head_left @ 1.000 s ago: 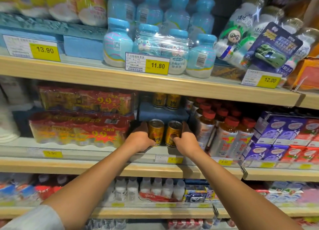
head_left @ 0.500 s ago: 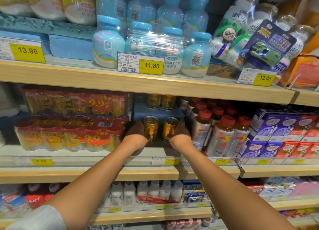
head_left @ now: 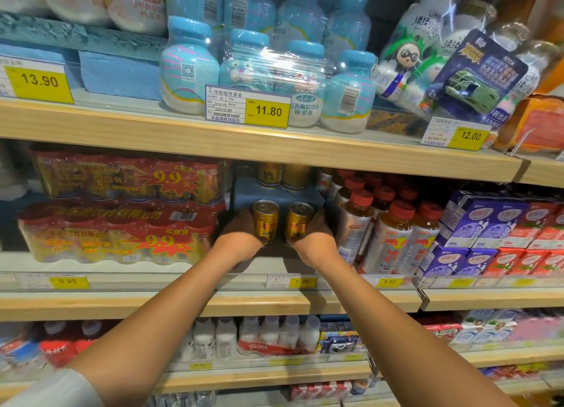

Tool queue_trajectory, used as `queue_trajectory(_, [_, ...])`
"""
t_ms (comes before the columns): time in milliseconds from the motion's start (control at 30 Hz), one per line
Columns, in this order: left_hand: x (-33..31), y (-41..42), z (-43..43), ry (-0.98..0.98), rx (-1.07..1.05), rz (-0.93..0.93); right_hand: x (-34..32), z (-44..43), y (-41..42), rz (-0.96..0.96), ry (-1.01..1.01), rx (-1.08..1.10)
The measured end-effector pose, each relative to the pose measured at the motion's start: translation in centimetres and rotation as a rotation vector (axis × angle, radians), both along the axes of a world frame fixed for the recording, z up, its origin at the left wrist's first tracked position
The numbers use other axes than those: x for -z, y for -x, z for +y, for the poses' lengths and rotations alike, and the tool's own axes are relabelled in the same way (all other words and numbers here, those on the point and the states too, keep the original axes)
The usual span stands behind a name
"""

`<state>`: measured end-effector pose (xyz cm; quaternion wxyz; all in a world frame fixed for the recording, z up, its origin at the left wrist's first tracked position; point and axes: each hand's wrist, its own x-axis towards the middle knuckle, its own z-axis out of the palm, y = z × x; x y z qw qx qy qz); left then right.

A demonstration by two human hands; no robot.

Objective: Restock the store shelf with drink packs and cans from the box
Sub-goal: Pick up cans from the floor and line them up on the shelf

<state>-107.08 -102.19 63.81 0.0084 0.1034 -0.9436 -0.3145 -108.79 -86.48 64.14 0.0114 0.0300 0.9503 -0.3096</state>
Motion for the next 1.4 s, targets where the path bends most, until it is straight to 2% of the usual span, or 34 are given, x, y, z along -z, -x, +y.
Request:
queue_trajectory(100, [-1.6, -4.1, 0.5, 0.104, 0.02, -0.019, -1.4, 1.0, -3.6, 0.029, -0.013, -0.123])
queue_trajectory(200, [-1.7, -8.1, 1.1, 0.128, 0.024, 0.161, -2.1, 3.5, -7.9, 0.17, 0.11, -0.22])
queue_trajectory(267, [-1.3, -10.5, 2.3, 0.058, 0.101, 0.29, -1.5, 5.7, -10.6, 0.239, 0.241, -0.279])
queue_trajectory(367, [-0.3, -13.1, 4.5, -0.161, 0.257, 0.422, 0.6, 9.9, -13.1, 0.277, 0.342, -0.27])
queue_trajectory(467, [1.8, -14.1, 7.1, -0.329, 0.362, 0.337, 3.0, 14.6, -14.9, 0.225, 0.361, -0.134])
queue_trajectory(600, [5.6, -13.7, 12.2, -0.389, 0.574, 0.164, 7.3, 22.9, -17.6, 0.172, 0.318, 0.152])
queue_trajectory(700, [9.0, -13.0, 16.3, -0.387, 0.671, 0.028, 10.8, 29.1, -20.4, 0.112, 0.294, 0.364])
queue_trajectory(833, [14.0, -12.6, 23.0, -0.266, 0.85, -0.103, 17.0, 36.9, -24.8, -0.018, 0.235, 0.593])
queue_trajectory(1033, [24.6, -13.8, 33.6, -0.151, 1.067, -0.291, 27.6, 46.4, -31.7, -0.219, 0.274, 0.836])
queue_trajectory(1167, [34.3, -14.7, 39.9, -0.033, 1.135, -0.412, 35.9, 50.7, -35.0, -0.407, 0.268, 0.889])
queue_trajectory(1267, [44.0, -15.6, 44.8, 0.068, 1.231, -0.521, 45.2, 53.5, -37.2, -0.575, 0.255, 0.896])
queue_trajectory(1400, [56.7, -16.9, 50.7, 0.205, 1.247, -0.598, 57.8, 55.9, -39.6, -0.741, 0.251, 0.905])
